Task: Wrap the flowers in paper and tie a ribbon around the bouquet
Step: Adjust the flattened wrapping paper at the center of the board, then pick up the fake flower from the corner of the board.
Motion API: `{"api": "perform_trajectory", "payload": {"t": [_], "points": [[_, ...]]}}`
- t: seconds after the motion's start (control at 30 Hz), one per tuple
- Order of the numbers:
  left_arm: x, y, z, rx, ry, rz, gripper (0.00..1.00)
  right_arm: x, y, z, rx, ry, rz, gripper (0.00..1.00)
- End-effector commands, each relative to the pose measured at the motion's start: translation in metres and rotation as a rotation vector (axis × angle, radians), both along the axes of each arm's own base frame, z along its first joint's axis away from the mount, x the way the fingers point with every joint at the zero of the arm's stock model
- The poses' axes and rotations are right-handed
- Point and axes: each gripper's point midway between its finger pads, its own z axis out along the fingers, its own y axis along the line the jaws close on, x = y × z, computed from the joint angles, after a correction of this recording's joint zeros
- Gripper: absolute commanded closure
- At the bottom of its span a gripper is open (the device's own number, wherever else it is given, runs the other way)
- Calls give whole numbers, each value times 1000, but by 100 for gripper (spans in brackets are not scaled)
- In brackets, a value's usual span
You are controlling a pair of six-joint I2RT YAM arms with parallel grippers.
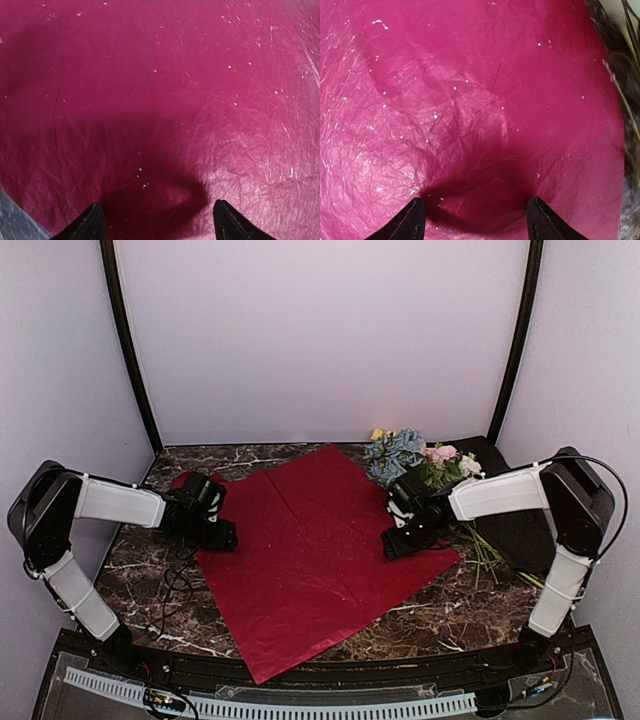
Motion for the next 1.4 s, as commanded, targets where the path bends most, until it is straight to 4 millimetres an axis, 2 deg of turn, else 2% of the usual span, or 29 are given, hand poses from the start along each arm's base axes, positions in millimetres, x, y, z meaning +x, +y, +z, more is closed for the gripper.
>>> {"api": "perform_trajectory", "payload": {"t": [0.0,0.2,0.27,0.33,0.43,0.47,0.53,0.7,0.83,0.9,0.97,1.03,1.17,1.37], "points": [[7,-2,-17,49,32,-43,24,-64,-38,-36,-68,225,-59,32],[17,-6,-24,68,42,-56,24,-84,-44,-29,-35,255,-85,33],[18,-8,-19,57,27,-61,24,-79,-40,-13,-11,232,-79,33],[21,-11,-9,38,-1,-75,24,-70,-27,9,48,198,-48,33],[28,-19,16,0,-60,-104,24,-43,-13,60,140,89,-22,39],[30,-22,30,-17,-90,-112,23,-30,-17,75,145,41,-37,43],[33,-26,50,-39,-123,-128,21,-1,-41,99,129,-48,-109,49],[28,-40,107,-103,-133,-185,15,61,-115,132,67,-185,-296,67],[24,-45,154,-100,-180,-269,10,92,-150,134,69,-193,-363,68],[25,-48,167,-88,-197,-316,9,101,-159,126,62,-162,-368,68],[28,-50,172,-72,-204,-344,9,106,-167,119,36,-137,-365,68],[35,-52,165,-59,-197,-351,9,108,-173,109,10,-102,-369,69],[40,-66,149,-105,-182,-382,10,103,-168,89,19,-18,-337,73],[41,-62,132,-75,-168,-390,11,97,-172,65,-21,37,-335,75]]}}
